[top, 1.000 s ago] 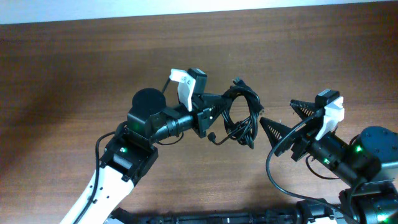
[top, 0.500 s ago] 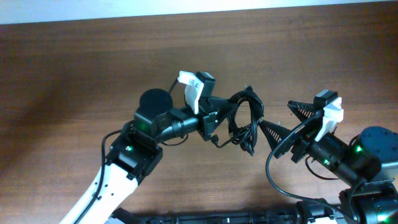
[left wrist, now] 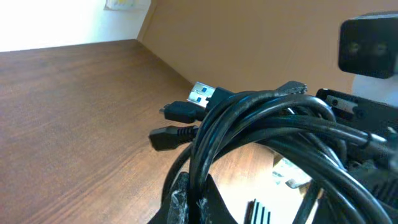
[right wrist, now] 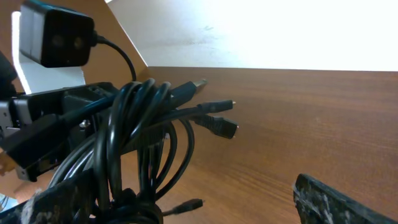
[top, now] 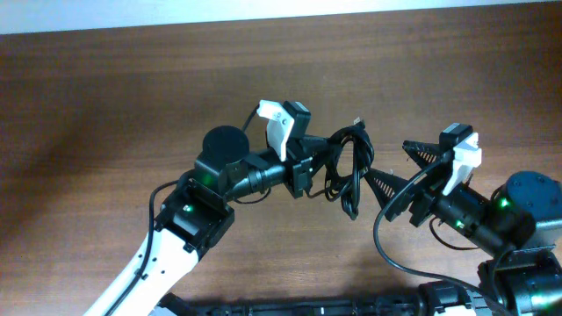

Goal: Untangle cables

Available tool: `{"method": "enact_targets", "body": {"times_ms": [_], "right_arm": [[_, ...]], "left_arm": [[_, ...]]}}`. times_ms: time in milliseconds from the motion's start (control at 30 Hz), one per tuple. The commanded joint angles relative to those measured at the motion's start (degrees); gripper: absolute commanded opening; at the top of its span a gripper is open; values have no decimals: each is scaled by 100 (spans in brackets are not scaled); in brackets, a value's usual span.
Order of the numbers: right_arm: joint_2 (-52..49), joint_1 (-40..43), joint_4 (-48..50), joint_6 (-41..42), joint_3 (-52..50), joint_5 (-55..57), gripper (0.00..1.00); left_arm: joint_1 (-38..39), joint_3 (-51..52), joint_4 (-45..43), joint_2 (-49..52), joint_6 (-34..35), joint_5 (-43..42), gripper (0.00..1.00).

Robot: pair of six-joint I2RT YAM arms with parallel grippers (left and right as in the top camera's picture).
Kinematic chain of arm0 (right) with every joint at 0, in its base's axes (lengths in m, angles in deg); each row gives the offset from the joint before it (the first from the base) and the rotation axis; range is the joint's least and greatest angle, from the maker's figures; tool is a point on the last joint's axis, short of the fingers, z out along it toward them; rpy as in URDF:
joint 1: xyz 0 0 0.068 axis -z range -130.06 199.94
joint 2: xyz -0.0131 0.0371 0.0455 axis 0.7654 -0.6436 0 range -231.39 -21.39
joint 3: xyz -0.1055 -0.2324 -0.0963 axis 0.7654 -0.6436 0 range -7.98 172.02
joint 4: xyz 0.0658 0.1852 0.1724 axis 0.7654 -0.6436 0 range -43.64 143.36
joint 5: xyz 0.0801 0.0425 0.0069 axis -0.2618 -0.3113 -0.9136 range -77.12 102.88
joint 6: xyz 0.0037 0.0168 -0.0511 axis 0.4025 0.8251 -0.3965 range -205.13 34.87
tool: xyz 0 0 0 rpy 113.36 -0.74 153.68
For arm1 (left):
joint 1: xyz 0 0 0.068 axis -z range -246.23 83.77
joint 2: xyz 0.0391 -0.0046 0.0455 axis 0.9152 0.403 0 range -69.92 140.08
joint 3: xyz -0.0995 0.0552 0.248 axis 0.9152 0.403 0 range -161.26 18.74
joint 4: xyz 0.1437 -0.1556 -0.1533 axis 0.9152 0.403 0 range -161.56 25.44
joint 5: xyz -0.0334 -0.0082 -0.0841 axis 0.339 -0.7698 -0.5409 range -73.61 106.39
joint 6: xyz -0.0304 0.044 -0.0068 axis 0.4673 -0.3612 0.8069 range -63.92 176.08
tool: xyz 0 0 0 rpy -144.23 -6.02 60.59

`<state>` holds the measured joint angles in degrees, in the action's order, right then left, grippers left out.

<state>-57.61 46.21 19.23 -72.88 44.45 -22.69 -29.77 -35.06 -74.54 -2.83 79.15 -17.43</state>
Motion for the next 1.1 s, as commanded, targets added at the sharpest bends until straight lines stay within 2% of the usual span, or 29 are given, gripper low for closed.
{"method": "enact_targets", "body": {"times_ms": [0, 267, 533, 900, 1067], "right_arm": [[-162, 37, -101, 7, 74, 557, 100], [-197, 37, -424, 7, 74, 1692, 100], [-247, 37, -605, 4, 74, 2282, 100], [-247, 37, -1080, 4, 74, 3375, 100], [-247, 39, -1327, 4, 74, 3823, 100]], "left_arm": [[164, -127, -308, -55, -496, -1003, 0], [164, -127, -695, -55, -992, -1858, 0], [162, -127, -1091, -55, -994, -2535, 0], [138, -127, -1606, -57, -992, -3045, 0], [-271, -127, -1580, -57, -984, -3047, 0]]}}
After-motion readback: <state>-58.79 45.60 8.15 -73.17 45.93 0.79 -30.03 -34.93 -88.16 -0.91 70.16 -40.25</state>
